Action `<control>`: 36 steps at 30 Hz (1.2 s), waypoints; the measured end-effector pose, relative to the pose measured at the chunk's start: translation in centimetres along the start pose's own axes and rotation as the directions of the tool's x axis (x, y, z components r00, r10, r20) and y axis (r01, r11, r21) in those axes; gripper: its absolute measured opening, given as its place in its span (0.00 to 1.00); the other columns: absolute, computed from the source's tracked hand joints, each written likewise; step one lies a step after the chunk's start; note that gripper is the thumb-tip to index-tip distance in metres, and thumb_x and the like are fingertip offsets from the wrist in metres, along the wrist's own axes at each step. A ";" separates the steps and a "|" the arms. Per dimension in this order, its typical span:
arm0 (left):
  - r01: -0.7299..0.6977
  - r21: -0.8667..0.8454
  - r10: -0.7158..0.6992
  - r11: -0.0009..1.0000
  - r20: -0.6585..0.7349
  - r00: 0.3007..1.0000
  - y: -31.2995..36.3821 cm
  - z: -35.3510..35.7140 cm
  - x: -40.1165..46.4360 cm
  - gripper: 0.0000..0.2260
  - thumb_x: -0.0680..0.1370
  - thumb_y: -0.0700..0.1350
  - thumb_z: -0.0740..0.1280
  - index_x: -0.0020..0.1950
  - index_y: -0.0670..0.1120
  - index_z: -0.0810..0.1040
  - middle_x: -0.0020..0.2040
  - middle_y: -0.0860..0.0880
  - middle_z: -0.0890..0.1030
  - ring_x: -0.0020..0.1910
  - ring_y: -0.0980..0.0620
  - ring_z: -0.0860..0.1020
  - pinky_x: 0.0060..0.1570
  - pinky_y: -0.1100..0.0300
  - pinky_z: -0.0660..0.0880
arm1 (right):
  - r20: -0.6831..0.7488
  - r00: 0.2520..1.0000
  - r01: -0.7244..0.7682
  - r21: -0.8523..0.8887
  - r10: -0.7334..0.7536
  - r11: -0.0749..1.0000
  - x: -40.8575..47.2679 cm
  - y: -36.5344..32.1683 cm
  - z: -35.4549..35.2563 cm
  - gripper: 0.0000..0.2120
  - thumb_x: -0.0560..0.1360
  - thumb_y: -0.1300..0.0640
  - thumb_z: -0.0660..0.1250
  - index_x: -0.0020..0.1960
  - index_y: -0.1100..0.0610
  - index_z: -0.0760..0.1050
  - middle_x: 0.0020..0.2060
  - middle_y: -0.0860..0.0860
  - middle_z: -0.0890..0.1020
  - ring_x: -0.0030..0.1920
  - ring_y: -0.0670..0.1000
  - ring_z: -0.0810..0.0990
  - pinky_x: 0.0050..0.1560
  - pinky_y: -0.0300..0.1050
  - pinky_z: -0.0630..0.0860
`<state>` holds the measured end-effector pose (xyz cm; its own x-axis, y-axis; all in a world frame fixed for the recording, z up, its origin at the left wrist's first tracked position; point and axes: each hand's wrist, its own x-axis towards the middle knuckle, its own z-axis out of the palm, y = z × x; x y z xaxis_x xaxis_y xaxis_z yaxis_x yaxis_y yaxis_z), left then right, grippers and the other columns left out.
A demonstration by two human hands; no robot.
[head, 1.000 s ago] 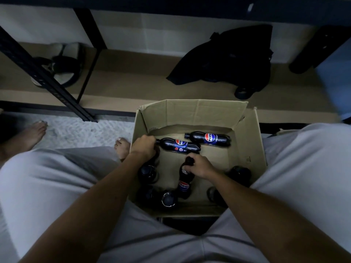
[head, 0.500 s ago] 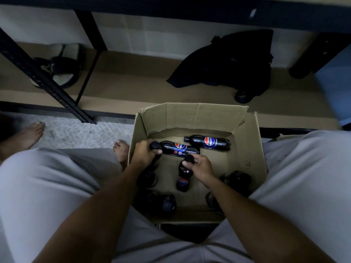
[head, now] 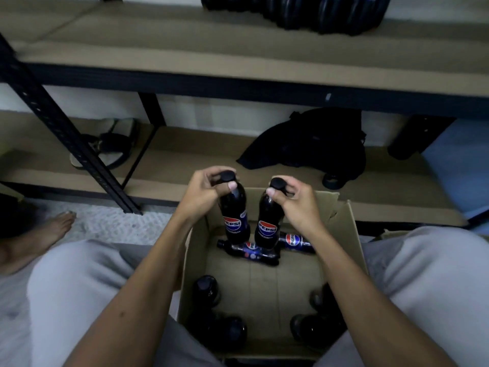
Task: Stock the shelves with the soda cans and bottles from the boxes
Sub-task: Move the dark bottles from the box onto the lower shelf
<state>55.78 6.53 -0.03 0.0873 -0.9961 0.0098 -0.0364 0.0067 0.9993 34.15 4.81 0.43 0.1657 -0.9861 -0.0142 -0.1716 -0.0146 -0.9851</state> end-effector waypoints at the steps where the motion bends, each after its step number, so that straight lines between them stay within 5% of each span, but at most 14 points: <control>1: -0.050 -0.026 0.050 0.998 0.007 0.999 1.4 0.3 0.2 0.12 0.72 0.34 0.72 0.55 0.42 0.80 0.47 0.45 0.85 0.49 0.50 0.82 0.53 0.58 0.79 | -0.016 0.999 0.041 0.011 -0.041 0.999 0.3 -1.4 -0.2 0.10 0.74 0.63 0.72 0.50 0.49 0.79 0.44 0.42 0.83 0.45 0.33 0.81 0.44 0.28 0.74; 5: -0.236 -0.087 0.236 0.968 -0.009 0.972 7.1 2.0 0.9 0.14 0.75 0.34 0.68 0.60 0.33 0.76 0.45 0.41 0.83 0.45 0.51 0.82 0.48 0.60 0.78 | -0.060 0.983 0.178 0.133 -0.171 0.975 1.0 -7.8 -0.3 0.11 0.74 0.62 0.72 0.56 0.58 0.77 0.46 0.50 0.86 0.46 0.46 0.85 0.44 0.37 0.79; 10: -0.397 -0.242 0.384 0.885 -0.100 0.918 14.7 2.7 2.2 0.15 0.76 0.39 0.64 0.62 0.41 0.76 0.40 0.42 0.82 0.42 0.44 0.80 0.47 0.51 0.77 | -0.136 0.931 0.364 0.339 -0.338 0.867 2.1 -15.4 0.1 0.11 0.77 0.66 0.69 0.57 0.63 0.71 0.46 0.61 0.84 0.43 0.51 0.83 0.44 0.42 0.80; 16: -0.560 -0.283 0.552 0.779 -0.115 0.826 24.5 2.3 4.3 0.16 0.77 0.38 0.63 0.65 0.39 0.73 0.38 0.41 0.81 0.38 0.43 0.80 0.43 0.50 0.78 | -0.224 0.802 0.598 0.272 -0.555 0.754 4.8 -23.9 -1.0 0.10 0.79 0.61 0.66 0.58 0.65 0.75 0.44 0.62 0.83 0.44 0.55 0.84 0.49 0.50 0.82; 25: -0.612 -0.180 0.563 0.770 -0.259 0.785 31.3 2.5 9.6 0.07 0.78 0.36 0.63 0.55 0.40 0.77 0.39 0.40 0.82 0.39 0.43 0.81 0.45 0.47 0.80 | -0.330 0.704 0.703 0.202 -0.629 0.682 10.5 -30.3 -1.2 0.08 0.78 0.60 0.67 0.56 0.63 0.77 0.41 0.61 0.84 0.42 0.58 0.85 0.49 0.56 0.82; 36: -0.508 -0.170 0.431 0.844 -0.349 0.832 31.7 2.0 14.7 0.05 0.78 0.37 0.65 0.45 0.42 0.80 0.38 0.41 0.82 0.36 0.44 0.81 0.45 0.46 0.80 | -0.292 0.801 0.590 0.240 -0.523 0.771 16.9 -31.3 -0.6 0.05 0.78 0.60 0.67 0.47 0.59 0.81 0.36 0.59 0.84 0.39 0.56 0.84 0.49 0.61 0.82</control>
<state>53.94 -8.06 31.77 0.4043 -0.7956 0.4511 0.0940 0.5268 0.8448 41.77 -11.47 31.07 -0.0609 -0.8305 0.5536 0.1983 -0.5537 -0.8088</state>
